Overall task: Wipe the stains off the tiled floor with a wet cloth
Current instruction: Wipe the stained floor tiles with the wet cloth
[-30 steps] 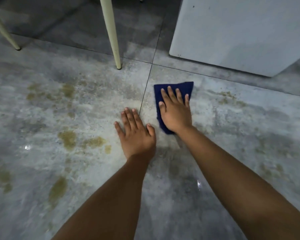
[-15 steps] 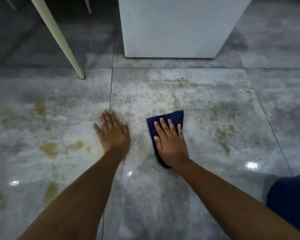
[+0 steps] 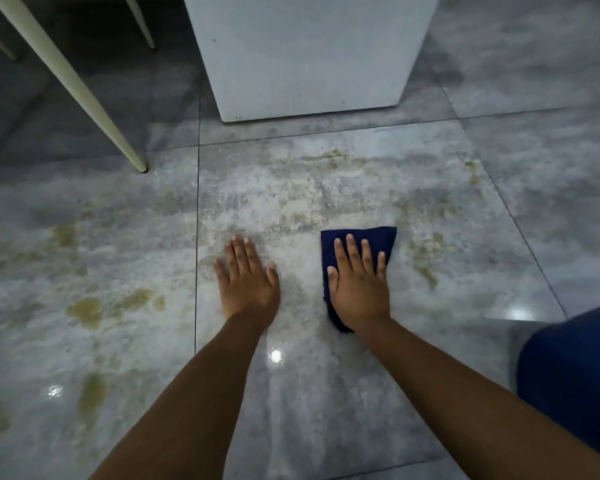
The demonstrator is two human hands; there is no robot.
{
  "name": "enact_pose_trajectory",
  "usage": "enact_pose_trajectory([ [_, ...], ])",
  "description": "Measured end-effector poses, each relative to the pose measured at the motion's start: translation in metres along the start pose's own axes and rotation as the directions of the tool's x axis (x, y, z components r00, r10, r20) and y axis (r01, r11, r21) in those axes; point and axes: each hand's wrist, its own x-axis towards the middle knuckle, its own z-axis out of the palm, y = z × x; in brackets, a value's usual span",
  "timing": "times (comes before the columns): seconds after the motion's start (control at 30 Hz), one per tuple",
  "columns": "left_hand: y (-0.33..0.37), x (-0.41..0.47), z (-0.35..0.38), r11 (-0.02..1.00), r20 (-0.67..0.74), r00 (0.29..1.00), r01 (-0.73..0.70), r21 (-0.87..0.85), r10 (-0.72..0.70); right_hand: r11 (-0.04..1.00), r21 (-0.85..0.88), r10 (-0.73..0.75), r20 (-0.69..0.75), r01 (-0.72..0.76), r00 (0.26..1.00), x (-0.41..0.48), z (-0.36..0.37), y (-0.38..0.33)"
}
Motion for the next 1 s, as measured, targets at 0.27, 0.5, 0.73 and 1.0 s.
enact_pose_trajectory([
  [0.27, 0.028, -0.001, -0.002, 0.995, -0.007, 0.995, -0.099, 0.024, 0.099, 0.983, 0.054, 0.176, -0.036, -0.174, 0.984, -0.046, 0.007, 0.034],
  [0.5, 0.096, -0.006, 0.014, 0.974, 0.008, 0.974, -0.226, -0.029, 0.227, 0.981, 0.005, 0.196, -0.003, -0.196, 0.981, -0.015, -0.012, 0.088],
  [0.73, 0.098, -0.007, 0.016, 0.98, 0.007, 0.98, -0.196, -0.014, 0.197, 0.998, 0.012, 0.069, -0.061, -0.068, 0.996, -0.048, 0.006, 0.071],
  [1.0, 0.097, -0.008, 0.014, 0.979, 0.024, 0.98, -0.199, -0.038, 0.2, 0.873, 0.083, 0.486, -0.039, -0.481, 0.873, -0.001, -0.018, 0.121],
])
